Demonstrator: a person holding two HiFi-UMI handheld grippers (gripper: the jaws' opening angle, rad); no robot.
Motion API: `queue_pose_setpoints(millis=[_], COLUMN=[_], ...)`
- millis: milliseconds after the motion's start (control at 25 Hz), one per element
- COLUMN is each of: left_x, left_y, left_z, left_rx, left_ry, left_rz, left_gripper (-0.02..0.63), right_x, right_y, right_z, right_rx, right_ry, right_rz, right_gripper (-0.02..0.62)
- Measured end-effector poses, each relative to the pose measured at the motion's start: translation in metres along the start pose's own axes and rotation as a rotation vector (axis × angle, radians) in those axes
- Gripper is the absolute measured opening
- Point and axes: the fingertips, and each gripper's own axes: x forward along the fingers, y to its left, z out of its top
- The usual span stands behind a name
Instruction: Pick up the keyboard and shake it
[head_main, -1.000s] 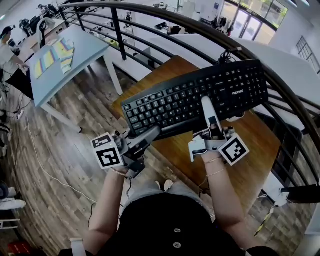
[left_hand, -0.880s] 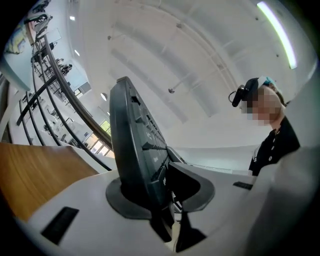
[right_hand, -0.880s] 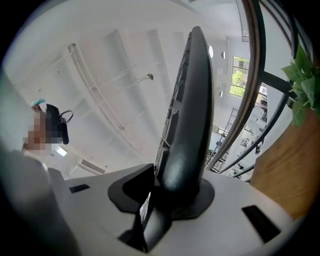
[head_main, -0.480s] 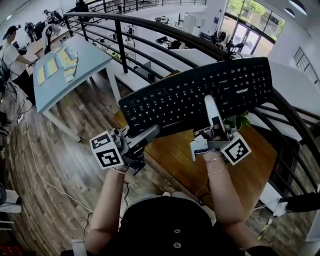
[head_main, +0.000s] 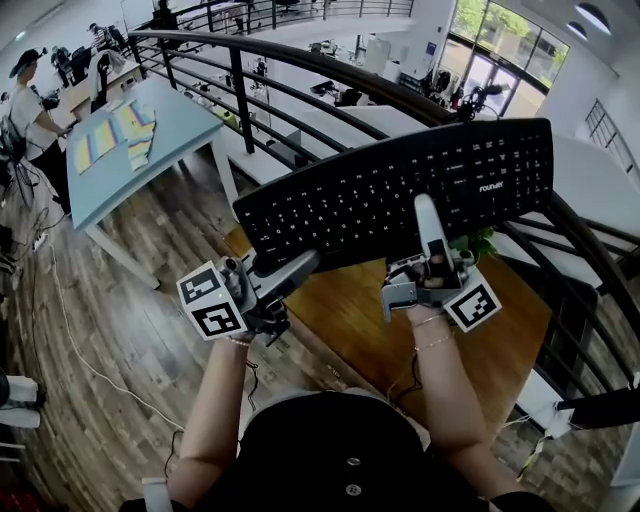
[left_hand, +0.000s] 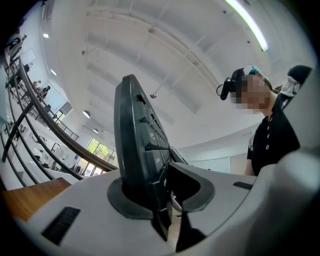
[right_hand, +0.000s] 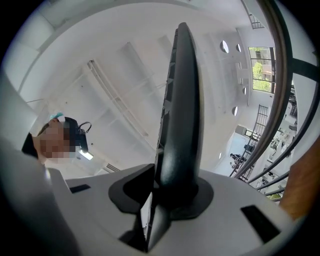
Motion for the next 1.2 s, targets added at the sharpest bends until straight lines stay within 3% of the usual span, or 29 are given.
queue_pose_setpoints(millis=[240,600,1200], left_x=[0.000,-0.001,0.005], left_y=[0.002,0.004,0.007], left_z=[-0.001,-0.004,-0.023], left_rx=[0.045,0.016,-0.153], left_ry=[-0.031,-0.041,-0.145], left_rz=[-0.020,-0.023,-0.104], left_gripper=[0.114,0.112,0.112], right_x=[0.002,0.003,0.008], right_y=[0.002,0.001,0.013], right_z=[0.000,-0.002,-0.002], right_rx=[-0.006,0.006,-0.138], right_ry=[0.007,0.028,0.170], right_rz=[0.054,0.032,-0.041], right_gripper=[0.100,0.097,0.097])
